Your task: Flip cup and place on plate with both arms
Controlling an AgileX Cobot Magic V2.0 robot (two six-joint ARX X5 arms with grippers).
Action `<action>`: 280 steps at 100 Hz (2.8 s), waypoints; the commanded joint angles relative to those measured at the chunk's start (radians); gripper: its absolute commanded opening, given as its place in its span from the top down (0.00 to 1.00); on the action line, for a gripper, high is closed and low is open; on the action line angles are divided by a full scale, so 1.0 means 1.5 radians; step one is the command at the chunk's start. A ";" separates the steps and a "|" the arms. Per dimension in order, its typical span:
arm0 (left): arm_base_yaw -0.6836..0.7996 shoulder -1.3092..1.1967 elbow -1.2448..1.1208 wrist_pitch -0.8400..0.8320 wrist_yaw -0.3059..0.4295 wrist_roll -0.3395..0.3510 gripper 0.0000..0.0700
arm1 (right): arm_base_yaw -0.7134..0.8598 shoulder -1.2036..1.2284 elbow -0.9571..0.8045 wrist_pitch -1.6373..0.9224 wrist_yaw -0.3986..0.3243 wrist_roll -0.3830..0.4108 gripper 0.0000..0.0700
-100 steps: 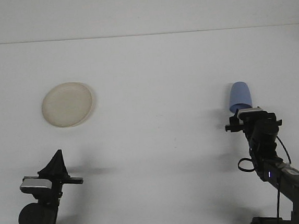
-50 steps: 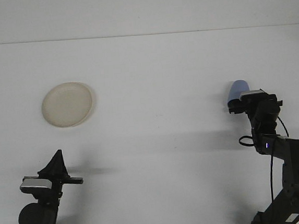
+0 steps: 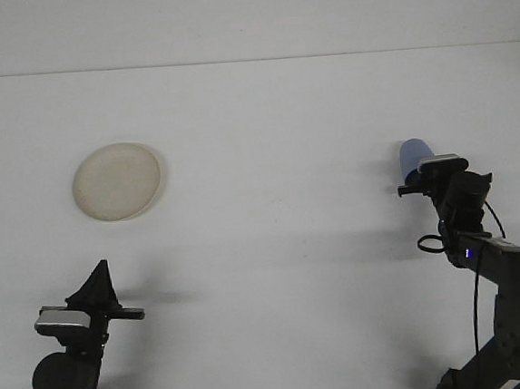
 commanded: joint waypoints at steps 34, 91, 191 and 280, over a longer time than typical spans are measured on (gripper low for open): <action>-0.001 -0.001 -0.013 0.008 -0.002 -0.001 0.98 | 0.011 -0.364 0.007 -0.264 -0.138 0.272 1.00; -0.001 -0.001 -0.013 0.008 -0.002 -0.001 0.98 | 0.271 -0.420 0.288 -0.978 -0.321 0.189 1.00; -0.001 -0.001 -0.013 0.008 -0.002 -0.002 0.98 | 0.692 0.060 0.513 -1.263 0.030 0.097 1.00; -0.001 -0.001 -0.009 0.024 -0.002 -0.253 0.98 | 0.655 -0.059 0.659 -1.308 0.016 0.080 0.40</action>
